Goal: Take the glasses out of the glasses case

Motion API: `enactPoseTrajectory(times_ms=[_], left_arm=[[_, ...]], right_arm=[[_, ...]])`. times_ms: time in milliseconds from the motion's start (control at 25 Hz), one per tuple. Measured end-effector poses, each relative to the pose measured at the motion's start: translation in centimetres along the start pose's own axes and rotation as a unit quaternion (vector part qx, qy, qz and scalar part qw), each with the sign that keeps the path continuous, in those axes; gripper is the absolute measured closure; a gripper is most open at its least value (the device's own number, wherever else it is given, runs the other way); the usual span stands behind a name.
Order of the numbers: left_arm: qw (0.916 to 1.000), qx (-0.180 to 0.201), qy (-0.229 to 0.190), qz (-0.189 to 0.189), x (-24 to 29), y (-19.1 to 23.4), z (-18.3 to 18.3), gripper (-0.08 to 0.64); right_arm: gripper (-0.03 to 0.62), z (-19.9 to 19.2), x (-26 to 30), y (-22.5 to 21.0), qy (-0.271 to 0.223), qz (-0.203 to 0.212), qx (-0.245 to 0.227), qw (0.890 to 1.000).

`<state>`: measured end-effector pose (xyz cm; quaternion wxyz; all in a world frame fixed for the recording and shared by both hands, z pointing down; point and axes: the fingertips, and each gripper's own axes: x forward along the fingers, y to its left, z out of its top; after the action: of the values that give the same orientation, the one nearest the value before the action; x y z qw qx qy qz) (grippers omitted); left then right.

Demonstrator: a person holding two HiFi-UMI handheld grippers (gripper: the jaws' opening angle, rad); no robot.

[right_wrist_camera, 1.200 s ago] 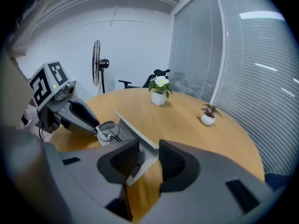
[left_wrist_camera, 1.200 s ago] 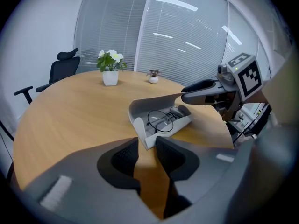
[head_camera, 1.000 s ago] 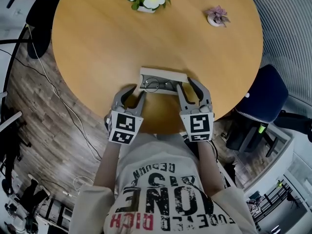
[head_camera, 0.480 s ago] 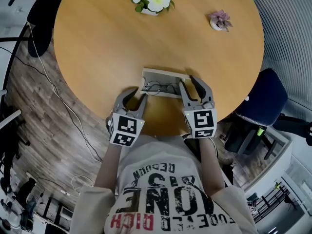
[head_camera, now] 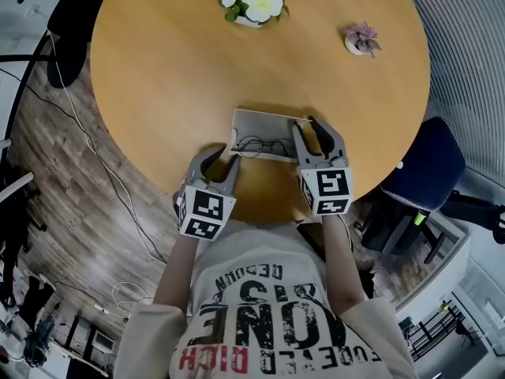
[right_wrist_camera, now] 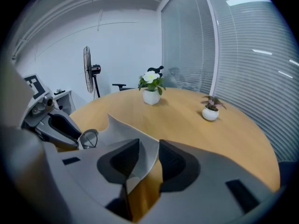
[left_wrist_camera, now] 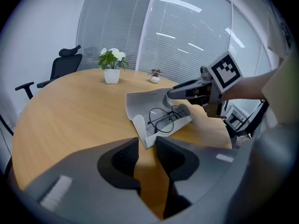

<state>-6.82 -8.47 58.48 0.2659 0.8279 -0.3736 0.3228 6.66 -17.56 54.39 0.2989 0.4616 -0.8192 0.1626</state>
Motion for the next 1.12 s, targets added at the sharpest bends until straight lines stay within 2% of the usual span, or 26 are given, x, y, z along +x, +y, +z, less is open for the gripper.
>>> enactPoseTrajectory(times_ms=[640, 1120], left_arm=[[1.0, -0.003, 0.003, 0.002, 0.0, 0.0, -0.2, 0.433], [1.0, 0.007, -0.002, 0.001, -0.1, 0.1, 0.0, 0.433]], right_arm=[[0.451, 0.2, 1.0, -0.3, 0.002, 0.001, 0.001, 1.0], [0.449, 1.0, -0.8, 0.7, -0.009, 0.003, -0.017, 1.0]])
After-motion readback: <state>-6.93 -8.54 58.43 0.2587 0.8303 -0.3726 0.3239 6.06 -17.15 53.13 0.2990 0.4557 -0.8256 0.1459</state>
